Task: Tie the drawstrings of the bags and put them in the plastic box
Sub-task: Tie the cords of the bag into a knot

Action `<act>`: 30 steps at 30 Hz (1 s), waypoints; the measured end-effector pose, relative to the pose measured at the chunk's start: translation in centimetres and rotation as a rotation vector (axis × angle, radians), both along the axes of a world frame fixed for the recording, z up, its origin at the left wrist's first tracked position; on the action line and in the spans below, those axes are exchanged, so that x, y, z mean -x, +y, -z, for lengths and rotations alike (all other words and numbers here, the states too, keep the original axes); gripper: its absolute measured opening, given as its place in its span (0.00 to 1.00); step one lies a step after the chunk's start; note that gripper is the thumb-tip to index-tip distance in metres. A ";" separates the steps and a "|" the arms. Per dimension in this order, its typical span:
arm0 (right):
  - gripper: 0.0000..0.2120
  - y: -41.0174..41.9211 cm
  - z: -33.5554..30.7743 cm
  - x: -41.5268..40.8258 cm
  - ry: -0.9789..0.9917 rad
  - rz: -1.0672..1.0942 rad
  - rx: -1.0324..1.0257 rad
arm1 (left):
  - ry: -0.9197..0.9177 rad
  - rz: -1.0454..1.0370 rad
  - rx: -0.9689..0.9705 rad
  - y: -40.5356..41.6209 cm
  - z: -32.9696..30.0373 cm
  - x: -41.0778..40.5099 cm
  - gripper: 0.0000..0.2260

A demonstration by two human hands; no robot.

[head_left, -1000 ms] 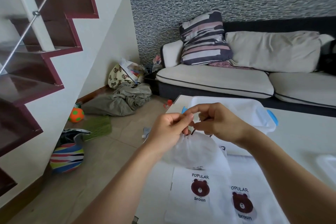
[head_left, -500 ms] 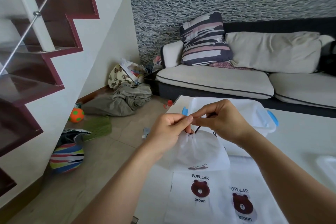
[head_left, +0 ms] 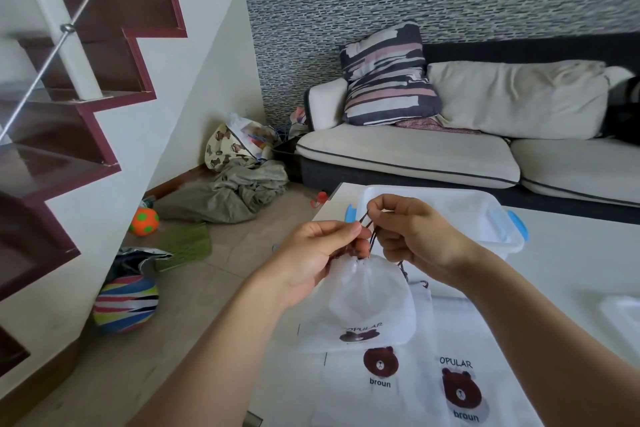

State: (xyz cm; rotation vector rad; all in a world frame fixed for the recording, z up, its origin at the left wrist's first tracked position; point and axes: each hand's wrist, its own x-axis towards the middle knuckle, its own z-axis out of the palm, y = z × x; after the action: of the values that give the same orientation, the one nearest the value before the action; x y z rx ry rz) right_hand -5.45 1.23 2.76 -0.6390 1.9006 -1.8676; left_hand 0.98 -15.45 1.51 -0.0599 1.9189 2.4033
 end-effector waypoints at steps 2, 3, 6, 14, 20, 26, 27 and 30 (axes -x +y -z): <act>0.12 0.0 -0.1 -0.1 -0.013 0.015 -0.006 | 0.007 0.015 -0.014 -0.1 0.1 0.1 0.07; 0.11 -0.1 -0.2 -0.2 -0.020 0.022 -0.006 | 0.013 0.019 -0.017 -0.2 0.2 0.2 0.08; 0.10 -0.1 -0.2 -0.4 -0.029 0.044 -0.015 | 0.016 0.022 -0.020 -0.3 0.3 0.3 0.10; 0.09 2.4 -1.6 0.6 0.224 0.095 -0.356 | 0.001 -0.149 -0.034 -0.4 0.6 0.8 0.07; 0.08 2.7 -3.3 -0.2 0.466 0.163 -0.565 | 0.031 -0.198 -0.058 0.1 0.7 1.2 0.08; 0.10 0.4 -3.4 -1.1 0.279 0.038 -0.264 | 0.055 -0.149 0.073 0.7 1.3 1.2 0.06; 0.07 0.3 -3.4 -1.2 0.255 0.009 -0.214 | 0.060 -0.162 0.076 0.8 1.4 1.2 0.05; 0.08 0.4 -3.7 -1.4 0.356 -0.040 -0.190 | 0.079 -0.177 0.044 1.1 1.2 1.1 0.07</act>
State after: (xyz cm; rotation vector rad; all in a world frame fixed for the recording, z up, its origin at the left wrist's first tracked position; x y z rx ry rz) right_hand -4.03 1.64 6.47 -0.9896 2.2316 -1.6040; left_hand -0.08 -14.38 0.29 -0.1450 2.0833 2.5086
